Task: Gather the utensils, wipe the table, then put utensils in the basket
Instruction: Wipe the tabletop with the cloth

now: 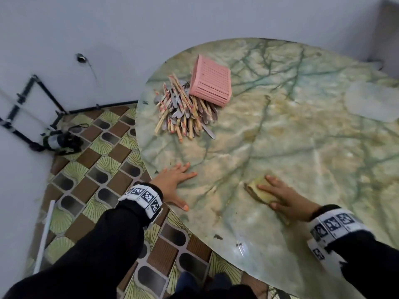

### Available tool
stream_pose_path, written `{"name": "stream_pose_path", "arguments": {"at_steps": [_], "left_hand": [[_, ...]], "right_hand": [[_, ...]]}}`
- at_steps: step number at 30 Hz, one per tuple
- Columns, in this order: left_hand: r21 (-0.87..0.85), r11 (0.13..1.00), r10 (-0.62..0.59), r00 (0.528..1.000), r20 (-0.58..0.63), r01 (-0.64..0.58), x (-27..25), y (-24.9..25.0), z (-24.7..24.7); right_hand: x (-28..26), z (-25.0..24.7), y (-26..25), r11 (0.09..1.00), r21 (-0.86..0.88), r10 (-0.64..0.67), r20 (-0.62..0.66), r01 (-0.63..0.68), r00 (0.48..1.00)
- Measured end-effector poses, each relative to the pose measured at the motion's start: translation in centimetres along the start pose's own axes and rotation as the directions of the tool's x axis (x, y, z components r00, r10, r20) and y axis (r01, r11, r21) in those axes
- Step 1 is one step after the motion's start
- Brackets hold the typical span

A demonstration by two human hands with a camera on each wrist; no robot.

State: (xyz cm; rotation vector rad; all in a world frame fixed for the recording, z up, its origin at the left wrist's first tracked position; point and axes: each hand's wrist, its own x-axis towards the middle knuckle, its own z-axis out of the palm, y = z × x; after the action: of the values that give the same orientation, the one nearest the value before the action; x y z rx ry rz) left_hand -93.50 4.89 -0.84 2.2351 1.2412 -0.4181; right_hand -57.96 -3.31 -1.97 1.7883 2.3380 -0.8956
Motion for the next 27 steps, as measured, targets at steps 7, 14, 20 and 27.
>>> {"name": "stream_pose_path", "arguments": {"at_steps": [7,14,20,27], "left_hand": [[-0.342,0.940,-0.024,0.997,-0.068,-0.001,-0.4,-1.2,-0.9],[-0.509,0.861,-0.121,0.973,-0.195,0.005,-0.5,-2.5,-1.6],[-0.281,0.960,-0.053,0.988,-0.142,0.011,-0.1,-1.0,-1.9],[-0.259,0.964,-0.090,0.990,-0.113,0.058,1.6,0.1,-2.9]], "right_hand": [[10.9,-1.8,-4.5,0.931,-0.150,0.315,-0.140,-0.334,0.939],[5.7,4.1,-15.3,0.943,-0.282,-0.128,0.189,0.178,0.974],[1.2,0.2,-1.3,0.980,-0.126,-0.148,0.070,0.156,0.986],[8.8,-9.0,10.7,0.900,0.000,0.425,-0.226,-0.436,0.876]]}}
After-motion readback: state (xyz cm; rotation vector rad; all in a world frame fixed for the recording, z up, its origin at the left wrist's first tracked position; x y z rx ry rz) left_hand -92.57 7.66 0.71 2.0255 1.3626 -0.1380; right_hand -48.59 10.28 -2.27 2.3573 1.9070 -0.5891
